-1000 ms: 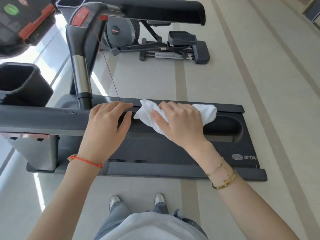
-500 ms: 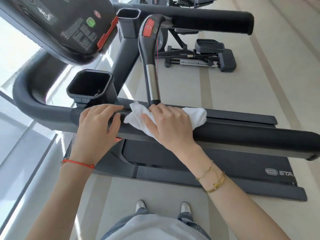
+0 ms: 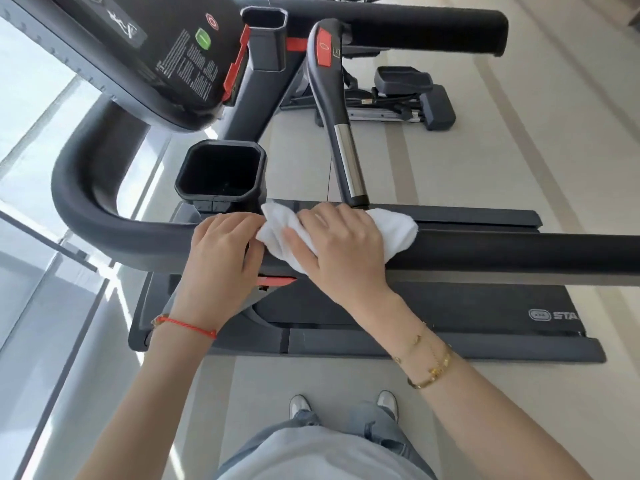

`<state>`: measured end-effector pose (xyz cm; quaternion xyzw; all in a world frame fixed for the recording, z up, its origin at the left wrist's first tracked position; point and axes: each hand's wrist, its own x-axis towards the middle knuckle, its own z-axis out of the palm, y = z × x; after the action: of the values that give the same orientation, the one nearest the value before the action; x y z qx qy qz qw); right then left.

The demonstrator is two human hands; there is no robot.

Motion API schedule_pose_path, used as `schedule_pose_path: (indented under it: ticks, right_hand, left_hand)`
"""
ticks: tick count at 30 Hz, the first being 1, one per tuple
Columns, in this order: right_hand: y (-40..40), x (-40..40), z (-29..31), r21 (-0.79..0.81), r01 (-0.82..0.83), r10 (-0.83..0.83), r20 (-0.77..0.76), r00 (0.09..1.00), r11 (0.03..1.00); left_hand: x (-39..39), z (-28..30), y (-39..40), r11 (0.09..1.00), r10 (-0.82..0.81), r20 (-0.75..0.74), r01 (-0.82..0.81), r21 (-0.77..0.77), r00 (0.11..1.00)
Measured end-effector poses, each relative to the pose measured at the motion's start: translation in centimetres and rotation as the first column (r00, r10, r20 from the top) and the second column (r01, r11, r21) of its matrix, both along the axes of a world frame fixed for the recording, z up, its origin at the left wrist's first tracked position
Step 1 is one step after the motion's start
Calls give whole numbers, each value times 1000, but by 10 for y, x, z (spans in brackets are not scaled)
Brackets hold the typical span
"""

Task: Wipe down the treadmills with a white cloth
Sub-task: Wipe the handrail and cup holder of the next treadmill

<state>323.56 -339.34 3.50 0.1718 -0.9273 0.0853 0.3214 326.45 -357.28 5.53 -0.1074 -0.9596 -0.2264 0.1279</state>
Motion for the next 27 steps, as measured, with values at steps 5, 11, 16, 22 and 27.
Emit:
schedule_pose_path:
  ticks: [5,11,16,22,27]
  right_hand:
    - [33,7,0,22,-60,61,-11,998,998]
    - [18,-14,13,-65,150,-143,105,984,987]
    - [-5,1,-1,-5,-20,20,53,998,1000]
    - [41,11,-4,3,74,-74,-16,997,997]
    - [-13,-1,-1,-27,88,-87,31,996,996]
  left_hand:
    - [0,2,-6,999,-20,9,20,32,1000]
    - [1,2,-5,999,-9,-1,9,53,1000]
    - [2,-1,-6,999,-13,-1,13,46,1000]
    - [3,-3,-3,997,16,-55,-12,75,998]
    - [1,-6,-4,998,12,-47,-9,57,999]
